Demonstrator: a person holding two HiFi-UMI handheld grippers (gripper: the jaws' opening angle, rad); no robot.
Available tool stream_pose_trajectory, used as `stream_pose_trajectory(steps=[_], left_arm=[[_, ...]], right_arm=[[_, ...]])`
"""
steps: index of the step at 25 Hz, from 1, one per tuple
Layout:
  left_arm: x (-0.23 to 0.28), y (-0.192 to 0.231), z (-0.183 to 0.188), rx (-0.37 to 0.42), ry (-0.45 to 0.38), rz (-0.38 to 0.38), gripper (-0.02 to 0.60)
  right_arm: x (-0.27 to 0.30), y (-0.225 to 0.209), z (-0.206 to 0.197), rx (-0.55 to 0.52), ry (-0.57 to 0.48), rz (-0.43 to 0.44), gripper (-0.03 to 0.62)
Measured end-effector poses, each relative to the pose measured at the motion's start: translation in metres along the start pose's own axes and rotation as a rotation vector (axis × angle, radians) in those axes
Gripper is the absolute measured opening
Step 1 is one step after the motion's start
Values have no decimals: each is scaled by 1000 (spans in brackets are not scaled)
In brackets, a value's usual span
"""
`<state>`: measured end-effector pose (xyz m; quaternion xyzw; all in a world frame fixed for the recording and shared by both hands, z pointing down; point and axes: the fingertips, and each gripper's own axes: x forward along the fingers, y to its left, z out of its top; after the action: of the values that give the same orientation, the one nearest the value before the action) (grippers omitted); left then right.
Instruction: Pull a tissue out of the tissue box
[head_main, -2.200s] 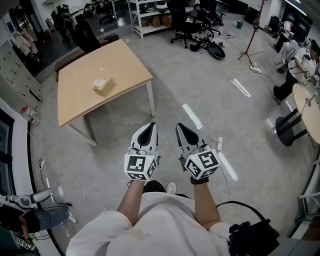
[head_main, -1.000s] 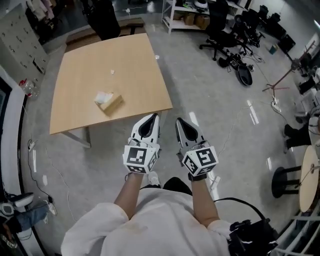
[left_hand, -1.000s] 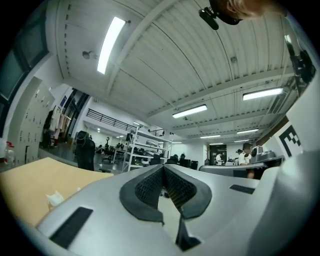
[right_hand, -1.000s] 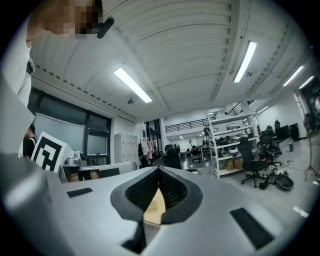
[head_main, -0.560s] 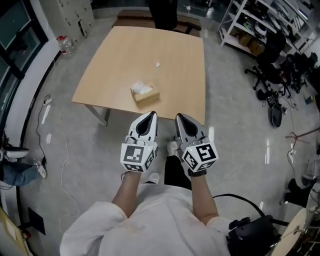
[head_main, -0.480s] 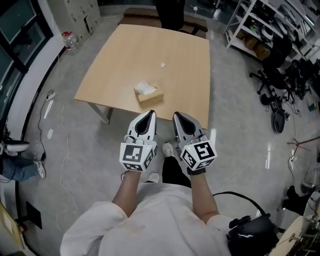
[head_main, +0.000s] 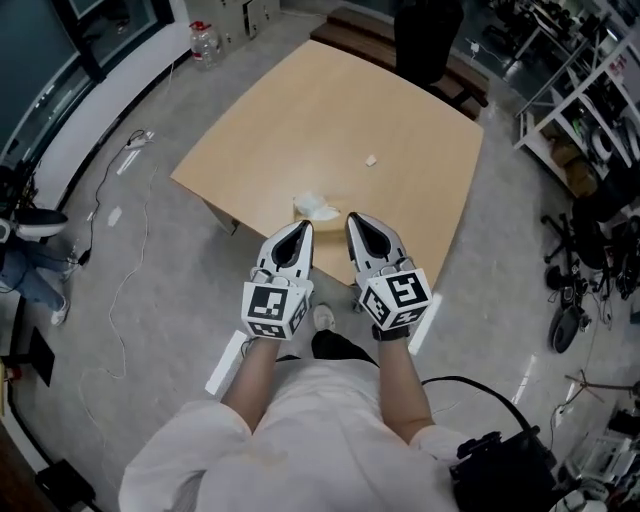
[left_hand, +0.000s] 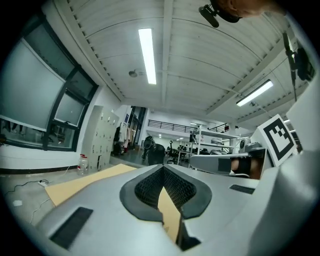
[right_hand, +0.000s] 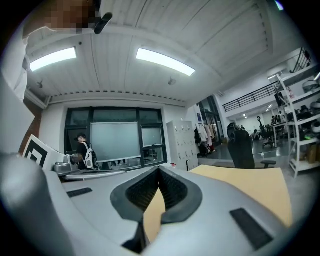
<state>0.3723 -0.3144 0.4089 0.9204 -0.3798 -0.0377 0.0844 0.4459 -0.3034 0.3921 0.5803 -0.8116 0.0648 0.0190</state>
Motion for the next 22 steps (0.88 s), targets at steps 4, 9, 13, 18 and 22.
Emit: stream_pose_trajectory(steps=[4,9,13,18,22], left_arm=[[35,21,-18,-25,37,94,0],[61,45,-50,-62,98,206,0],[68,71,-74,-91,153,261,0],[91,111,-106,-109,221,265,0],[103,136,-126,-136,277,258,0]], right_arm=[[40,-34,-14,23,48,60,3],[83,-65,-54,46,137,116,3],[113,-70,-98,36,244,148,3],[156,-72,-140,28,333,158,3],[178,-70,-173,-26,435,154,3]])
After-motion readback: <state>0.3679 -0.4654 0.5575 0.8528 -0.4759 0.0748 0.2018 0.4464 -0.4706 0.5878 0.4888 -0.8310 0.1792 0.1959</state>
